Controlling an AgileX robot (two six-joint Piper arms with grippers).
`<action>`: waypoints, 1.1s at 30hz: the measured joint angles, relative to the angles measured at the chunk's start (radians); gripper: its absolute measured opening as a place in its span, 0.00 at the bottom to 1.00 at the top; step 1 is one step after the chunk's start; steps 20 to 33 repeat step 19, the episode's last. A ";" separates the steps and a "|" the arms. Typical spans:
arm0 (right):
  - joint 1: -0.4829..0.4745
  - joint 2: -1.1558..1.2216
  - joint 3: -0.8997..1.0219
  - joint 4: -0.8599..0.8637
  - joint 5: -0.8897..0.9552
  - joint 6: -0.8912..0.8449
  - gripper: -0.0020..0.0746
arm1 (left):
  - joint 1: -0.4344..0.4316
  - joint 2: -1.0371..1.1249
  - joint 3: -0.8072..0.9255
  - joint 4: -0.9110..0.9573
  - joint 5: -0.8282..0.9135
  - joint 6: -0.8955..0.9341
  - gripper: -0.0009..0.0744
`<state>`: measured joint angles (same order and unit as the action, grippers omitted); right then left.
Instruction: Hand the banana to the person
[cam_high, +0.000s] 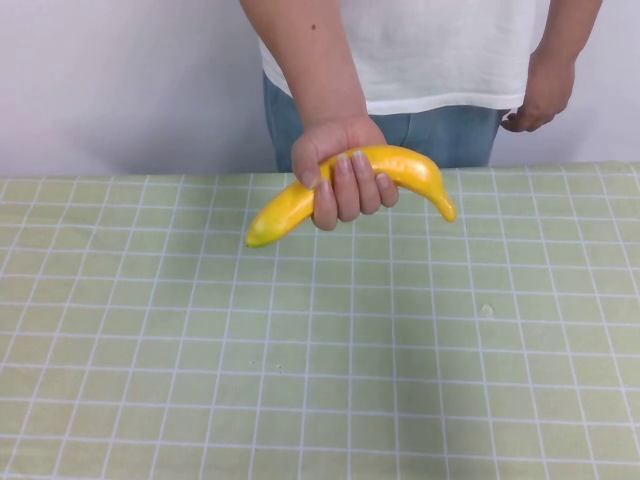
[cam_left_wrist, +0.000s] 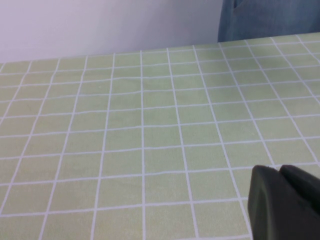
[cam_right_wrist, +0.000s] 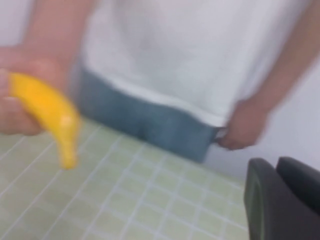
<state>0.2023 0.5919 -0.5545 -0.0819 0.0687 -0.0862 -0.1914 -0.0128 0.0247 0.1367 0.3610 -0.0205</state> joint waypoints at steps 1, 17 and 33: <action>-0.030 -0.059 0.069 0.006 -0.027 0.002 0.02 | 0.000 0.000 0.000 0.000 0.000 0.000 0.01; -0.265 -0.574 0.586 0.049 0.231 0.150 0.02 | 0.000 0.000 0.000 0.000 0.000 0.000 0.01; -0.272 -0.631 0.584 0.049 0.251 0.146 0.02 | 0.000 0.000 0.000 0.000 0.000 0.000 0.01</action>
